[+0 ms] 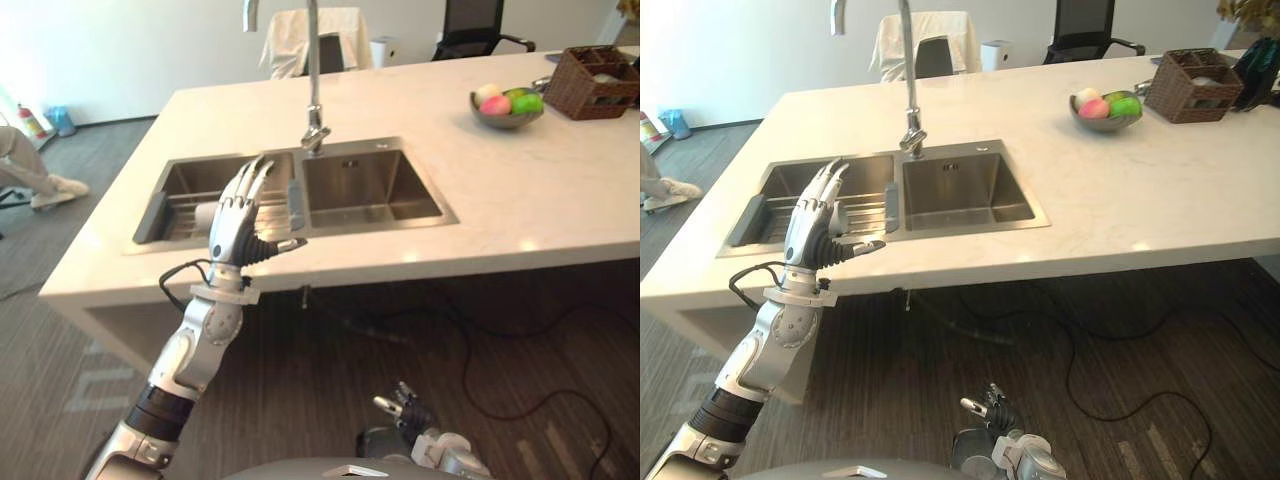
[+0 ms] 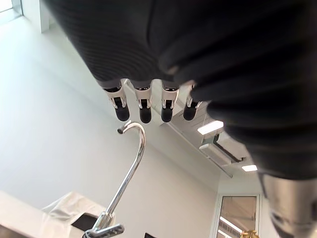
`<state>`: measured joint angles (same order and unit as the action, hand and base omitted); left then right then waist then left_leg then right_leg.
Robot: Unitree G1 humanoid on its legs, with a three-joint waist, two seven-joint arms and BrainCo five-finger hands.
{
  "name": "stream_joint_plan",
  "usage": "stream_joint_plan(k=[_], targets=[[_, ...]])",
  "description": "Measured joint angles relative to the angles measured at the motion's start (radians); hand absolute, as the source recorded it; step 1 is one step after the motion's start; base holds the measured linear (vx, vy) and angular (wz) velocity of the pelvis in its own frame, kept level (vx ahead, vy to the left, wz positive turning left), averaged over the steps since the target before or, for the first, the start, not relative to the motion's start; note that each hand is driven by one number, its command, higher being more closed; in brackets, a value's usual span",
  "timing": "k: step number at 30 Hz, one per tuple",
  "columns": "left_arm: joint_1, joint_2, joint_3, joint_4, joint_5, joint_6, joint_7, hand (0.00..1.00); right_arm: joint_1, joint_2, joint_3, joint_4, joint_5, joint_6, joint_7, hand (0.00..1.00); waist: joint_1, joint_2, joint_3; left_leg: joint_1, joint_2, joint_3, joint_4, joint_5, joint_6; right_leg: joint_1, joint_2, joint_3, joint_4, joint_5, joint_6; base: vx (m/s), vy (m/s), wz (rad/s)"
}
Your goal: Walk over to the sink, pick up the cup, carry it to the dishwasher, place the cup inside the dishwasher, then close the dishwasher door
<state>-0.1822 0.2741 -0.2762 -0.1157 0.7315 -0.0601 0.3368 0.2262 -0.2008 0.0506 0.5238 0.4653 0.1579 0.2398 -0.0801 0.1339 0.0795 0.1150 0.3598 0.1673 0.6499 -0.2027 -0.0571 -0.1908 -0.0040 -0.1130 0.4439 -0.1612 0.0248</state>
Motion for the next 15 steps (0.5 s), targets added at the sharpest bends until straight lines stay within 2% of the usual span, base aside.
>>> stream_joint_plan(k=[1, 2, 4, 5, 6, 7, 8, 9, 10, 11, 12, 13, 14, 15], targets=[[0.002, 0.002, 0.003, 0.002, 0.0, 0.013, -0.015, 0.0, 0.004, -0.001, -0.001, -0.002, -0.001, 0.015, 0.001, 0.0, -0.007, 0.007, 0.005, -0.052, 0.033, -0.015, 0.113, 0.095, 0.029, 0.051, 0.019, -0.007, -0.048, 0.001, -0.013, 0.39, -0.137, 0.08], [0.005, 0.002, 0.02, 0.023, 0.0, 0.02, -0.031, 0.0, 0.007, -0.007, 0.0, 0.004, -0.002, 0.044, 0.001, 0.0, -0.004, 0.003, 0.018, -0.112, 0.055, -0.031, 0.274, 0.111, 0.034, 0.14, 0.035, -0.005, -0.124, 0.011, -0.033, 0.42, -0.119, 0.02], [0.01, 0.009, 0.05, 0.047, -0.001, 0.02, -0.053, 0.0, 0.006, -0.007, 0.007, 0.01, -0.002, 0.065, 0.001, 0.0, -0.002, -0.006, 0.026, -0.145, 0.034, 0.003, 0.323, 0.012, 0.03, 0.221, 0.026, 0.001, -0.183, 0.02, -0.044, 0.33, -0.057, -0.07], [0.011, 0.033, 0.071, 0.065, 0.0, 0.021, -0.063, 0.0, -0.006, -0.006, 0.025, 0.021, 0.0, 0.076, 0.001, 0.0, 0.001, -0.016, 0.029, -0.154, 0.006, 0.058, 0.246, -0.048, 0.023, 0.266, 0.01, 0.001, -0.221, 0.032, -0.029, 0.33, -0.038, -0.08], [0.011, 0.045, 0.08, 0.069, 0.0, 0.022, -0.067, 0.0, -0.014, -0.005, 0.03, 0.032, 0.0, 0.081, 0.001, 0.0, 0.002, -0.021, 0.028, -0.154, -0.012, 0.085, 0.173, -0.063, 0.021, 0.281, 0.0, 0.001, -0.236, 0.034, -0.027, 0.37, -0.003, -0.04], [0.008, 0.069, 0.088, 0.066, 0.0, 0.027, -0.072, 0.0, -0.032, -0.003, 0.043, 0.057, 0.001, 0.088, 0.0, 0.0, 0.004, -0.032, 0.028, -0.152, -0.063, 0.124, -0.026, -0.068, 0.019, 0.306, -0.027, -0.005, -0.269, 0.04, -0.016, 0.35, 0.06, 0.06], [0.003, 0.084, 0.093, 0.066, 0.002, 0.031, -0.088, 0.0, -0.04, -0.004, 0.048, 0.081, 0.003, 0.09, -0.001, 0.0, 0.005, -0.041, 0.034, -0.152, -0.13, 0.134, -0.248, -0.034, 0.004, 0.327, -0.058, -0.009, -0.291, 0.046, 0.0, 0.28, 0.093, 0.11], [0.002, 0.087, 0.095, 0.066, 0.003, 0.035, -0.096, 0.0, -0.042, -0.005, 0.047, 0.09, 0.003, 0.092, -0.002, 0.0, 0.004, -0.043, 0.035, -0.149, -0.163, 0.13, -0.36, 0.011, -0.003, 0.329, -0.072, -0.011, -0.296, 0.044, 0.013, 0.27, 0.142, 0.14], [-0.003, 0.095, 0.096, 0.066, 0.005, 0.044, -0.113, 0.0, -0.046, -0.014, 0.047, 0.091, 0.003, 0.091, -0.002, 0.0, 0.005, -0.032, 0.033, -0.15, -0.2, 0.107, -0.539, 0.191, -0.031, 0.329, -0.084, -0.009, -0.295, 0.029, 0.042, 0.25, 0.189, 0.05], [-0.005, 0.113, 0.099, 0.076, 0.011, 0.055, -0.132, 0.0, -0.055, -0.019, 0.046, 0.113, 0.003, 0.089, -0.005, 0.0, 0.004, -0.013, 0.03, -0.14, -0.214, 0.086, -0.588, 0.318, 0.003, 0.336, -0.082, -0.007, -0.295, 0.01, 0.07, 0.25, 0.186, 0.16], [-0.014, 0.133, 0.1, 0.1, 0.017, 0.069, -0.147, 0.0, -0.074, -0.012, 0.048, 0.123, 0.003, 0.089, -0.009, 0.0, -0.005, -0.037, 0.031, -0.137, -0.239, 0.075, -0.593, 0.327, -0.002, 0.339, -0.109, -0.011, -0.295, 0.013, 0.076, 0.18, 0.135, 0.06], [-0.017, 0.151, 0.101, 0.111, 0.017, 0.08, -0.152, 0.0, -0.075, -0.009, 0.062, 0.126, 0.003, 0.09, -0.008, 0.0, -0.004, -0.051, 0.03, -0.134, -0.249, 0.079, -0.602, 0.321, -0.002, 0.333, -0.121, -0.009, -0.299, 0.008, 0.082, 0.16, 0.133, -0.03], [-0.019, 0.195, 0.125, 0.155, 0.017, 0.09, -0.155, 0.0, -0.098, 0.014, 0.068, 0.149, 0.003, 0.089, -0.008, 0.0, 0.0, -0.077, 0.028, -0.127, -0.266, 0.098, -0.634, 0.313, 0.005, 0.328, -0.14, -0.004, -0.316, -0.001, 0.094, 0.13, 0.126, -0.21], [-0.019, 0.207, 0.131, 0.181, 0.017, 0.096, -0.155, 0.0, -0.109, 0.021, 0.068, 0.166, 0.003, 0.09, -0.008, 0.0, 0.001, -0.081, 0.029, -0.121, -0.268, 0.11, -0.643, 0.313, 0.006, 0.327, -0.145, -0.002, -0.322, 0.001, 0.094, 0.14, 0.131, -0.38]])
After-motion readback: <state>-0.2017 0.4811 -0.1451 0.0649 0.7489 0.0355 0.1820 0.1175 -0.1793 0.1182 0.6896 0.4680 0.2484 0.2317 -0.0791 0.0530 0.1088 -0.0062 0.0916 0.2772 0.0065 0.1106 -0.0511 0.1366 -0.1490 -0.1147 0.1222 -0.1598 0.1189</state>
